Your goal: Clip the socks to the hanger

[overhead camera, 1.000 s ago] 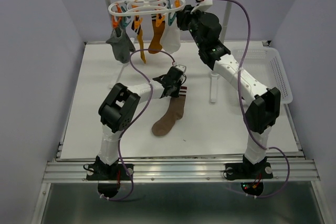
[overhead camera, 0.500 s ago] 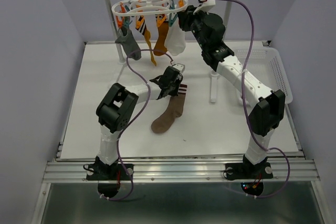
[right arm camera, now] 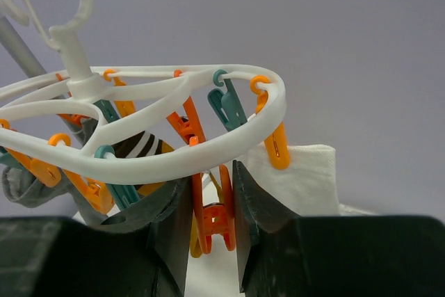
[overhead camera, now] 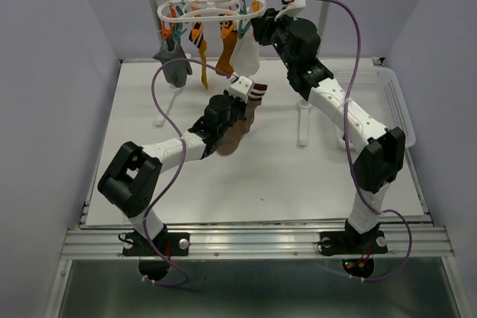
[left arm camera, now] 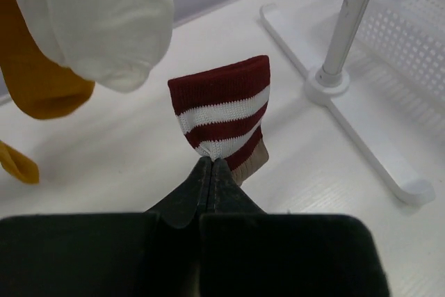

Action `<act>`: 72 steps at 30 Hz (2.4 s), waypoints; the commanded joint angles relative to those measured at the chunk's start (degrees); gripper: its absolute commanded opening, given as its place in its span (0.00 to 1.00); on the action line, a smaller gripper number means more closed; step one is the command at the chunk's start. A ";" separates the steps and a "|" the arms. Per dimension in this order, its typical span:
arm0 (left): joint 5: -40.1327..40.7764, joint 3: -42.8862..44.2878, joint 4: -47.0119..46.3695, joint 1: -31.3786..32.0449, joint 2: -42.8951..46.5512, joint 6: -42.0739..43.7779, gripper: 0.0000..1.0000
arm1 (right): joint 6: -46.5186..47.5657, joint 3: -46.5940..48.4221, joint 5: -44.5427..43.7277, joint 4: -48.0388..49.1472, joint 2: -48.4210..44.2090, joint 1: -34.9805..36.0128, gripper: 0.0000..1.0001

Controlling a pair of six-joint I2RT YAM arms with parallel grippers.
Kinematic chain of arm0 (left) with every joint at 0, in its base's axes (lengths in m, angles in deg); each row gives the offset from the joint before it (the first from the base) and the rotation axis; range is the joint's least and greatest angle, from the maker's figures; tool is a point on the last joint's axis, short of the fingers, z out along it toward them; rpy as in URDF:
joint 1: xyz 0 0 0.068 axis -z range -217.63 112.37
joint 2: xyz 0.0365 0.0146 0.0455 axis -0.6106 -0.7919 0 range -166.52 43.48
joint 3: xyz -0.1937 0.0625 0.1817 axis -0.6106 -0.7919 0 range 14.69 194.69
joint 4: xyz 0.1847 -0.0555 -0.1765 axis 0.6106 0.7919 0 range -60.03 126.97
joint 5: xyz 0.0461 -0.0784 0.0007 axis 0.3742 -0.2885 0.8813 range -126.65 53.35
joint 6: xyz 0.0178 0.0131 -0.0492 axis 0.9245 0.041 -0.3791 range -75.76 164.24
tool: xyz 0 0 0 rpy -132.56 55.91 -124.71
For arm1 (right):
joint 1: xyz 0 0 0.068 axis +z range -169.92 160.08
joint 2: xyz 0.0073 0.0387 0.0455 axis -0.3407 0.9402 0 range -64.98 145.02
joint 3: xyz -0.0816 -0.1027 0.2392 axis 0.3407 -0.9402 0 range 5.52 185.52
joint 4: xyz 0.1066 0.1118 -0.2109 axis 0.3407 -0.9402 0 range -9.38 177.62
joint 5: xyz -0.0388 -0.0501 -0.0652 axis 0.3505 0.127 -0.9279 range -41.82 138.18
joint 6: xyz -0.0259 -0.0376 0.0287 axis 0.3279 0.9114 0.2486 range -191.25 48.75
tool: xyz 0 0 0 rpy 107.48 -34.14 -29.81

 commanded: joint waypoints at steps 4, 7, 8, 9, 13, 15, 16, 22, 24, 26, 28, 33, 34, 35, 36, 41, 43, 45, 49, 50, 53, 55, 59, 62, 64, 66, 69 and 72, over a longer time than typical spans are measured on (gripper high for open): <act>-7.59 -2.47 -22.57 -3.27 1.10 10.84 0.00 | -1.16 3.52 5.09 -3.28 -1.97 -0.62 0.01; -16.97 0.51 -23.02 -7.48 0.75 8.83 0.00 | -0.99 3.52 6.06 -4.07 -2.32 -0.62 0.01; -19.89 0.52 -22.32 -8.63 0.40 8.47 0.00 | -0.90 3.52 6.15 -4.34 -2.41 -0.62 0.01; -23.23 1.31 -21.79 -9.78 0.13 8.21 0.00 | -0.72 3.87 6.15 -4.60 -2.50 -0.62 0.01; -39.39 6.92 -19.85 -14.35 -1.63 6.27 0.00 | 0.16 4.66 8.35 -6.10 -2.68 -0.62 0.01; -42.93 9.38 -18.45 -15.76 -2.50 7.23 0.00 | 0.25 5.45 8.70 -7.15 -2.33 -0.62 0.01; -43.82 10.18 -17.57 -15.94 -2.85 8.11 0.00 | 0.33 5.72 8.79 -7.68 -2.24 -0.62 0.01; -53.11 13.79 -15.19 -17.69 -3.82 9.27 0.00 | 0.33 6.25 10.28 -8.56 -1.27 -1.15 0.01; -57.86 15.80 -15.28 -19.44 -4.61 7.34 0.00 | 0.33 6.60 10.89 -8.56 -0.92 -1.67 0.01; -61.22 17.04 -16.06 -20.42 -5.75 3.49 0.00 | 0.51 7.12 11.59 -8.73 -0.66 -1.67 0.01; -63.41 18.18 -16.77 -21.38 -6.46 1.01 0.00 | 0.42 7.12 13.00 -8.82 -0.57 -2.20 0.01; -62.72 19.33 -17.30 -22.27 -7.16 -1.28 0.00 | 0.33 6.34 14.59 -8.91 -1.01 -2.20 0.01; -62.99 19.68 -17.91 -22.62 -7.77 -2.16 0.00 | 0.16 6.07 15.20 -8.91 -1.27 -2.72 0.01; -63.16 20.21 -18.09 -22.71 -8.13 -3.30 0.00 | 0.25 5.98 15.55 -8.91 -1.36 -2.73 0.01; -63.77 20.73 -18.70 -22.79 -8.39 -5.31 0.00 | 0.16 5.81 15.90 -8.91 -1.36 -2.73 0.01; -65.80 21.88 -22.22 -22.88 -9.10 -8.32 0.00 | 0.33 5.63 18.10 -8.91 -1.18 -2.73 0.01; -66.33 22.49 -23.19 -23.06 -9.27 -9.81 0.00 | 0.25 5.54 18.28 -8.91 -1.09 -2.73 0.01; -65.63 22.93 -23.01 -23.15 -9.45 -10.25 0.00 | -0.10 5.19 18.98 -9.00 -1.18 -3.25 0.01; -63.87 24.16 -21.96 -23.23 -9.54 -10.78 0.00 | -0.54 4.75 20.12 -9.00 -1.53 -3.26 0.01; -63.78 24.25 -21.96 -23.23 -9.54 -10.95 0.00 | -0.63 4.66 20.30 -9.00 -1.45 -3.26 0.01; -63.87 25.13 -21.70 -23.23 -9.97 -11.39 0.00 | -0.63 4.66 20.91 -9.00 -1.45 -3.26 0.01; -64.65 25.92 -21.08 -23.23 -10.33 -11.39 0.00 | -0.72 4.66 21.27 -9.00 -1.36 -3.26 0.01; -64.74 26.89 -20.29 -23.23 -11.38 -11.39 0.00 | -0.81 4.84 21.53 -8.91 -1.18 -3.26 0.01; -65.36 27.68 -20.20 -23.23 -12.08 -12.01 0.00 | -0.90 5.28 21.97 -8.91 -0.83 -3.26 0.01; -65.01 27.94 -20.11 -23.23 -12.26 -11.92 0.00 | -1.07 5.63 22.58 -8.91 -0.66 -3.26 0.01; -65.18 28.38 -20.03 -23.23 -12.52 -11.92 0.00 | -1.25 5.37 22.94 -8.91 -0.66 -3.26 0.01; -65.53 29.79 -19.06 -23.23 -13.23 -12.10 0.00 | -1.69 5.63 22.67 -8.74 -0.48 -3.26 0.01; -65.71 30.14 -19.06 -23.15 -13.58 -12.27 0.00 | -1.60 5.90 23.11 -8.65 -0.13 -3.26 0.01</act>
